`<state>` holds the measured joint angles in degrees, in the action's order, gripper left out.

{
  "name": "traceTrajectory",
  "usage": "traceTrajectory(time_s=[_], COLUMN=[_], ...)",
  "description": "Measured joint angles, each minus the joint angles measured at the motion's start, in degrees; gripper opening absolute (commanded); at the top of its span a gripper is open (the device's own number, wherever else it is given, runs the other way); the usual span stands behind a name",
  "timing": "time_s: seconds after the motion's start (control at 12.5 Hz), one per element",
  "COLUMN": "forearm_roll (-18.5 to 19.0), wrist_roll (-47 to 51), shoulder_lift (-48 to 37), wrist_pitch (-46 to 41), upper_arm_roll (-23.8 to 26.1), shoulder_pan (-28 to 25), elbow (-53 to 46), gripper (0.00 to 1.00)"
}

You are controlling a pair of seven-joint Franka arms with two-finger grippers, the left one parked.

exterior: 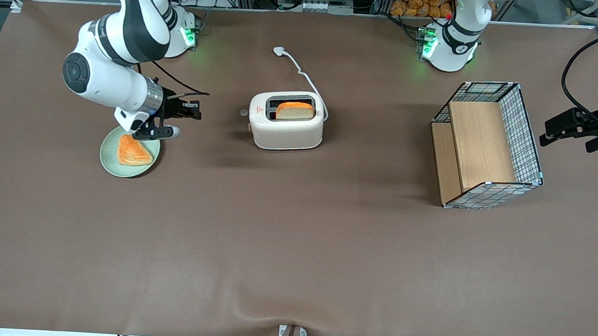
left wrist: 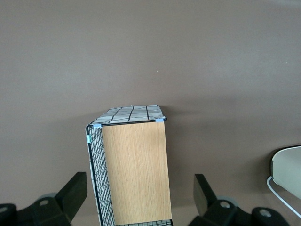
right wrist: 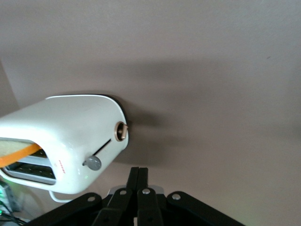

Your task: Press toaster button with right arm

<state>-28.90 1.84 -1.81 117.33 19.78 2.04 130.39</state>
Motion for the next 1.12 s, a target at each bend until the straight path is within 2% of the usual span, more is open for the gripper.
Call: traceTrajectory(time_s=[0.24,0.4,0.64,1.12], forearm_roll=[-3.29,-3.96,-7.65,-8.96], wrist_roll=[0.04,0.04,0.05,0.76], shoulder_lift=[-0.02,-0.01,-0.02,1.5], wrist_pitch=[2.3,3.34,5.53,12.83], upper_arm_roll=[2.6,3.56,6.64,9.91], shoulder_pan=[-0.49,-0.89,-1.16,-1.62], elbow=[2.19,3.12,4.34,7.12], gripper=[0.0,0.0,0.0,0.0])
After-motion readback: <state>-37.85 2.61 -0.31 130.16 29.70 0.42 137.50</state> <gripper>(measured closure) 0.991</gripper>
